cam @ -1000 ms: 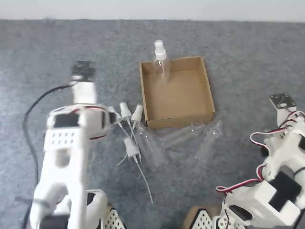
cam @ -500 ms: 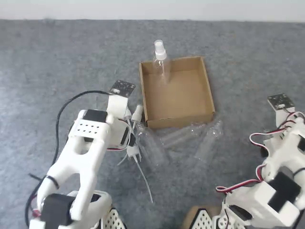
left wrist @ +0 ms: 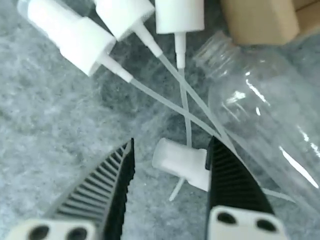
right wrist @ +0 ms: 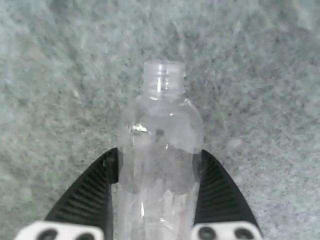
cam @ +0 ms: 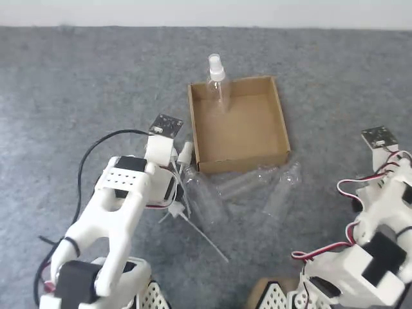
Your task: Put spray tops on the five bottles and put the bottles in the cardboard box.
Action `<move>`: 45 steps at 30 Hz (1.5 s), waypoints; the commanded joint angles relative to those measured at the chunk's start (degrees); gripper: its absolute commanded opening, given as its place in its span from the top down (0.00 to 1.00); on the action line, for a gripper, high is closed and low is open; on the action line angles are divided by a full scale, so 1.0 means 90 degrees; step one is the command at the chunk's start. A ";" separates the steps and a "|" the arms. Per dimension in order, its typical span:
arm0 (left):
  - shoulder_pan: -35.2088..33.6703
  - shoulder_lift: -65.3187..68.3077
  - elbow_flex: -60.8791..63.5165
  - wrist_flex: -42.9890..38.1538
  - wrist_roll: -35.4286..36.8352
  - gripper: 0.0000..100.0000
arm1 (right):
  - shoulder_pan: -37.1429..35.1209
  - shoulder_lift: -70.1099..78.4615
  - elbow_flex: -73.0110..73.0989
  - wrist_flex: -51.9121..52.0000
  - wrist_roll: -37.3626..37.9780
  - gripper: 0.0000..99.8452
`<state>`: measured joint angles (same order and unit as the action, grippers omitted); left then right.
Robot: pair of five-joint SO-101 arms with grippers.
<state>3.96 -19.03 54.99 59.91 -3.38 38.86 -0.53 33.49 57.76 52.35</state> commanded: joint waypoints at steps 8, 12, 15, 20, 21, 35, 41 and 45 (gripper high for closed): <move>-0.0264 -0.0078 -0.1314 0.1680 -0.0107 0.78 | 0.0054 -0.0063 0.0166 -0.0093 0.0098 0.97; -0.0195 -0.0264 -0.1216 0.1651 -0.0586 0.78 | 0.0054 -0.0015 0.0166 -0.0093 0.0098 0.97; 0.0127 -0.0606 -0.0689 0.1387 -0.1231 0.78 | 0.0054 -0.0015 0.0166 -0.0093 0.0098 0.97; 0.0821 -0.1182 0.0151 0.0713 -0.1387 0.78 | 0.0054 -0.0024 0.0166 -0.0093 0.0098 0.97; 0.0879 -0.1250 0.0259 0.0625 -0.1387 0.78 | 0.0054 -0.0024 0.0166 -0.0083 0.0098 0.97; -0.0625 -0.1319 0.0415 0.0537 -0.2559 0.78 | 0.0063 -0.0024 0.0176 -0.0063 0.0098 0.97; -0.1192 -0.1328 0.0210 0.0527 -0.2901 0.79 | 0.0063 -0.0024 0.0176 -0.0044 0.0098 0.97; -0.1895 -0.1319 -0.0327 0.0576 -0.3126 0.79 | 0.0063 -0.0024 0.0176 -0.0044 0.0098 0.97</move>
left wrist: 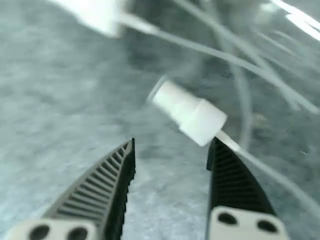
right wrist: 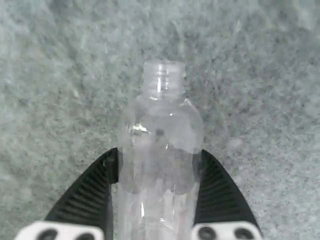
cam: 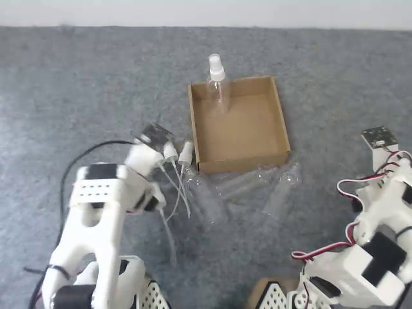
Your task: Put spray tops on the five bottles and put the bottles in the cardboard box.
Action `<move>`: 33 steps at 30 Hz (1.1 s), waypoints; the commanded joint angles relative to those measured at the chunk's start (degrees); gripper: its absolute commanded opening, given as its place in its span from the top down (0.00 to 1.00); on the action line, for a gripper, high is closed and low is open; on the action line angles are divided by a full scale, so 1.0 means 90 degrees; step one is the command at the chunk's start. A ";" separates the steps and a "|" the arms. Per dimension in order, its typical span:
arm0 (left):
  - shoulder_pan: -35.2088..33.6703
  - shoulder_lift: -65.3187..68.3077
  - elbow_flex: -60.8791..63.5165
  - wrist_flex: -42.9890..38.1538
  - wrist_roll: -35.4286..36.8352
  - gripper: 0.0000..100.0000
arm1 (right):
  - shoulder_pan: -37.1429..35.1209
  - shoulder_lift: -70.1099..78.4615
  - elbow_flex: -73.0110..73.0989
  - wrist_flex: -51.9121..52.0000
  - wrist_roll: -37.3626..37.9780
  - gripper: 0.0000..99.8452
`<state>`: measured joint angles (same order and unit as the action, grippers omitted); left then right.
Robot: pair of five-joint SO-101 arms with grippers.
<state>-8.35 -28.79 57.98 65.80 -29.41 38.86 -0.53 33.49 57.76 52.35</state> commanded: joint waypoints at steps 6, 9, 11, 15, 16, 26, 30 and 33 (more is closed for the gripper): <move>-0.0615 -0.0274 -0.1079 0.0459 0.0098 0.78 | 0.0063 -0.0015 0.0176 -0.0054 0.0098 0.97; -0.0342 -0.0244 -0.1099 0.0420 0.0694 0.78 | 0.0054 -0.0015 0.0176 -0.0054 0.0098 0.97; -0.0195 -0.0234 -0.1070 0.0254 0.0957 0.78 | 0.0054 -0.0015 0.0176 -0.0044 0.0098 0.97; -0.0137 -0.0225 -0.1011 0.0059 0.1192 0.78 | 0.0073 -0.0015 0.0176 -0.0034 0.0098 0.97; -0.0098 -0.0225 -0.0923 -0.0020 0.1192 0.78 | 0.0073 -0.0015 0.0176 -0.0034 0.0098 0.97; 0.0098 -0.0215 0.0073 -0.1114 0.1182 0.79 | 0.0073 -0.0015 0.0176 -0.0034 0.0098 0.97; 0.0107 -0.0049 0.0112 -0.1211 0.1162 0.79 | 0.0073 -0.0015 0.0176 -0.0034 0.0098 0.97; 0.0107 0.0508 0.0015 -0.1358 0.1153 0.79 | 0.0073 -0.0015 0.0176 -0.0034 0.0098 0.97</move>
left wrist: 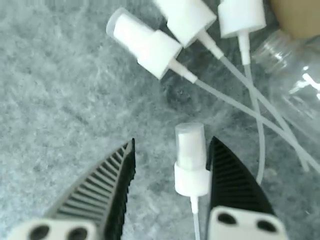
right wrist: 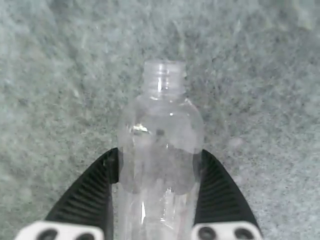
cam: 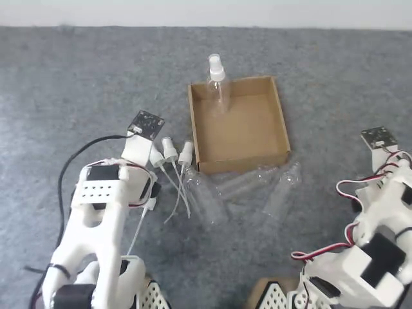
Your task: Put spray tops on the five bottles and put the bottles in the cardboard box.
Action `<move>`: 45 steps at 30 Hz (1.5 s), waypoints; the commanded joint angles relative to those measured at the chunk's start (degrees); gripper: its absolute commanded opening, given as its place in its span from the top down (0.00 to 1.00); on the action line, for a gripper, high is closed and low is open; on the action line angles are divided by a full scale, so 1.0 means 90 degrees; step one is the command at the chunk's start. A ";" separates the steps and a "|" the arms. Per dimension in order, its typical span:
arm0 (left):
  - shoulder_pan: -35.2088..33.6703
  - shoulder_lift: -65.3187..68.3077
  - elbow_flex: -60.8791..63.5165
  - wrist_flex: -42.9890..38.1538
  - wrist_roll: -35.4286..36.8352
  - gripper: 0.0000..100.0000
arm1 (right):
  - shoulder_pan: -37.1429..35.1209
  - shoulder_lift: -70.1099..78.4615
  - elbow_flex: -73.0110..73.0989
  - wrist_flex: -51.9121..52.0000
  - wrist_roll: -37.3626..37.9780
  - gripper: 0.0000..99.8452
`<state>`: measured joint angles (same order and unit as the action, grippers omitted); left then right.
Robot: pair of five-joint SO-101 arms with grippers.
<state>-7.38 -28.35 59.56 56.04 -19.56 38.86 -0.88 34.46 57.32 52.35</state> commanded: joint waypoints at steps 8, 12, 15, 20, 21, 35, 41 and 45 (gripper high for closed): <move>0.0000 0.1465 -0.0503 -0.0449 0.0049 0.86 | 0.0083 0.0024 0.0068 0.0015 0.0098 0.97; -0.0049 0.1475 -0.0679 -0.0400 0.0059 0.92 | 0.0093 0.0024 0.0068 0.0015 0.0068 0.97; -0.0059 0.1465 -0.1128 -0.0068 0.0107 0.97 | 0.0093 -0.0005 0.0068 0.0015 0.0068 0.97; 0.0000 0.1465 -0.2330 0.0928 0.0694 0.99 | 0.0103 -0.0034 0.0068 0.0015 0.0098 0.85; 0.0000 0.1465 -0.2505 0.1026 0.0772 0.99 | 0.0103 -0.0034 0.0068 0.0015 0.0078 0.82; 0.0010 0.1192 -0.2838 0.1182 0.1446 0.99 | 0.0063 -0.0034 0.0020 -0.0005 -0.0264 0.66; 0.0459 -0.0176 -0.2173 0.1201 0.1709 0.99 | -0.0044 -0.0034 -0.0567 0.0425 -0.0264 0.64; 0.0723 -0.0908 -0.1626 0.1182 0.1709 0.98 | -0.0366 0.0024 -0.1270 0.1031 -0.0557 0.64</move>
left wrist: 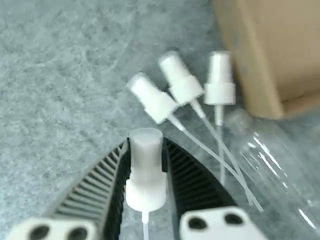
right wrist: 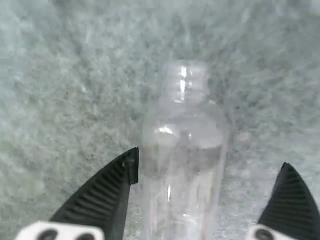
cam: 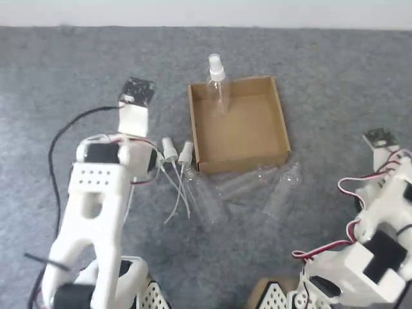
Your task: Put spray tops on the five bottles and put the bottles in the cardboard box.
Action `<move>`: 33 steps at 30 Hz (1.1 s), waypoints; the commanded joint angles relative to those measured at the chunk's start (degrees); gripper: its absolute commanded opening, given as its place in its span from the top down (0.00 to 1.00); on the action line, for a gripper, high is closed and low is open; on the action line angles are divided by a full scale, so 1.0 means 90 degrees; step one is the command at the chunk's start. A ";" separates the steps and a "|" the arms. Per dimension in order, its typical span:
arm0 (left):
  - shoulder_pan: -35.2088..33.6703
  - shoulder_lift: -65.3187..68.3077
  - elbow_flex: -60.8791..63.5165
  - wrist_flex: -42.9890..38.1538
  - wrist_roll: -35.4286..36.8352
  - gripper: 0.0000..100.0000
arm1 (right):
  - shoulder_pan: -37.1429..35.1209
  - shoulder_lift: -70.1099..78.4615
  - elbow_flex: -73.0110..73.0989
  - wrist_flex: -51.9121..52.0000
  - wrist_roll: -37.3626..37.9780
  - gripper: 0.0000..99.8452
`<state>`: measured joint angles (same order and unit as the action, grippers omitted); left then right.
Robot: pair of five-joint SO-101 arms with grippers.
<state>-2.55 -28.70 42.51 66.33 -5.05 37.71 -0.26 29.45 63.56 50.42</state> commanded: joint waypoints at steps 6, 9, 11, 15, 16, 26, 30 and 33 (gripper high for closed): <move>0.0166 -0.1309 0.0601 0.0039 0.0098 0.98 | -0.0552 -0.0024 -0.0908 0.0415 -0.0713 0.64; 0.0176 -0.1299 0.0650 0.0000 0.0098 0.98 | -0.0571 -0.0005 -0.0791 0.0396 -0.0674 0.67; 0.0156 -0.1299 0.0650 -0.0088 0.0098 0.98 | -0.0571 0.0161 -0.0830 0.0376 -0.0615 0.73; 0.0147 -0.1299 0.0650 -0.0107 0.0098 0.98 | -0.0552 0.0689 -0.1026 0.0376 -0.0469 0.79; 0.0147 -0.1299 0.0650 -0.0107 0.0098 0.98 | -0.0542 0.0825 -0.1104 0.0376 -0.0459 0.79; 0.0156 -0.1338 0.0659 -0.0147 0.0098 0.98 | -0.0317 0.1245 -0.1758 0.0444 -0.0498 1.00; 0.0137 -0.1358 0.0210 -0.0088 0.0117 0.98 | -0.0493 0.0562 -0.2188 0.1118 -0.0772 1.00; 0.0137 -0.1358 -0.0425 -0.0010 0.0459 0.98 | -0.1040 -0.0484 -0.2354 0.1421 -0.1641 0.99</move>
<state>-1.14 -38.46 46.73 66.42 -4.70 32.53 6.86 12.75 73.41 41.63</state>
